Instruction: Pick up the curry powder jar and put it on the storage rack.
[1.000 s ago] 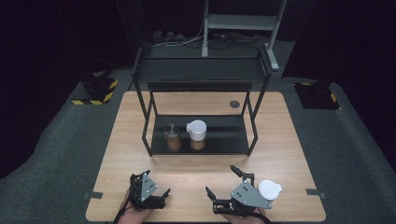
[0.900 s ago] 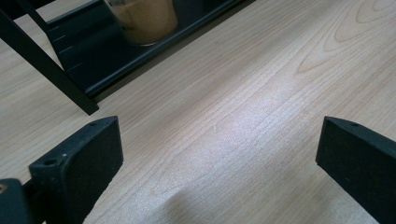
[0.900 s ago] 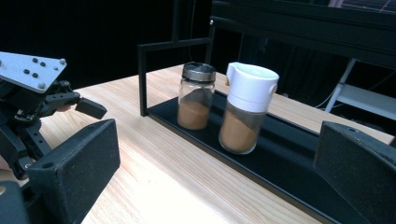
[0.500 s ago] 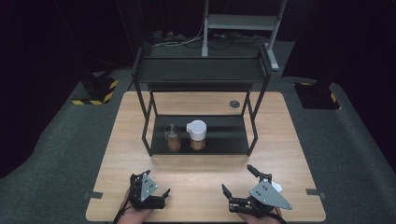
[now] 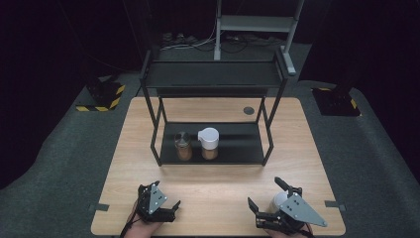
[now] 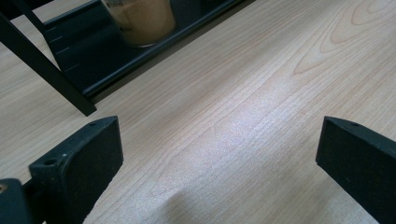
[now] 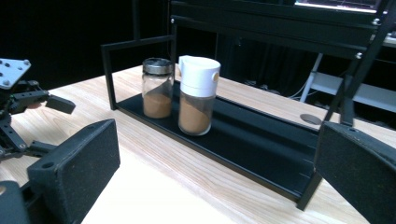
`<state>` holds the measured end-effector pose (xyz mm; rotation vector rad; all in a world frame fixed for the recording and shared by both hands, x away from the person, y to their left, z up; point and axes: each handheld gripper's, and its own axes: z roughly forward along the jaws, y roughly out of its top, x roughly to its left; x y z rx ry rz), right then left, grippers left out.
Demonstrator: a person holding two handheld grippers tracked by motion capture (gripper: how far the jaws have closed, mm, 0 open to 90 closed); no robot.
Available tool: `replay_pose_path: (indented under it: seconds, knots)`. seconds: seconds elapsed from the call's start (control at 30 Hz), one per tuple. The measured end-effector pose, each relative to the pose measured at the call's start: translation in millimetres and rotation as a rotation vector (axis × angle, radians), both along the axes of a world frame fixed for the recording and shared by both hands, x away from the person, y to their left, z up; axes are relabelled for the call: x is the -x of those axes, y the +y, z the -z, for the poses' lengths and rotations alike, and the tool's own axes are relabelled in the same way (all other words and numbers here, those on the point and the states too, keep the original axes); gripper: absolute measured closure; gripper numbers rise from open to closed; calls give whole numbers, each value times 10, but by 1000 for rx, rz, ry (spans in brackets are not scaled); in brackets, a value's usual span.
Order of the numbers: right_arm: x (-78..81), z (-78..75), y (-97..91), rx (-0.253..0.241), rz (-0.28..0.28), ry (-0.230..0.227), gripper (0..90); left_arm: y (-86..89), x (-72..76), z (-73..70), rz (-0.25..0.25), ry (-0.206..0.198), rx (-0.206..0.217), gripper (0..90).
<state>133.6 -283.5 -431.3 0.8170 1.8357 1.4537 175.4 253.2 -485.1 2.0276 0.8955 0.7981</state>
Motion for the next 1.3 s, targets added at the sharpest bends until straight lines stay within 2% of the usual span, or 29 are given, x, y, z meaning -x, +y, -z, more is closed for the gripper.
replay_pose_path:
  seconds: [0.63,0.83,1.3]
  knots:
    - [146,117,-324,-3,79,10,0,1,0,1,4,-1,-2,9]
    - [155,178,-408,-3,80,22,0,5,-1,2,5,-2,0,9]
    - [205,325,-458,-14,126,54,8,7,-1,2,7,-2,1,9]
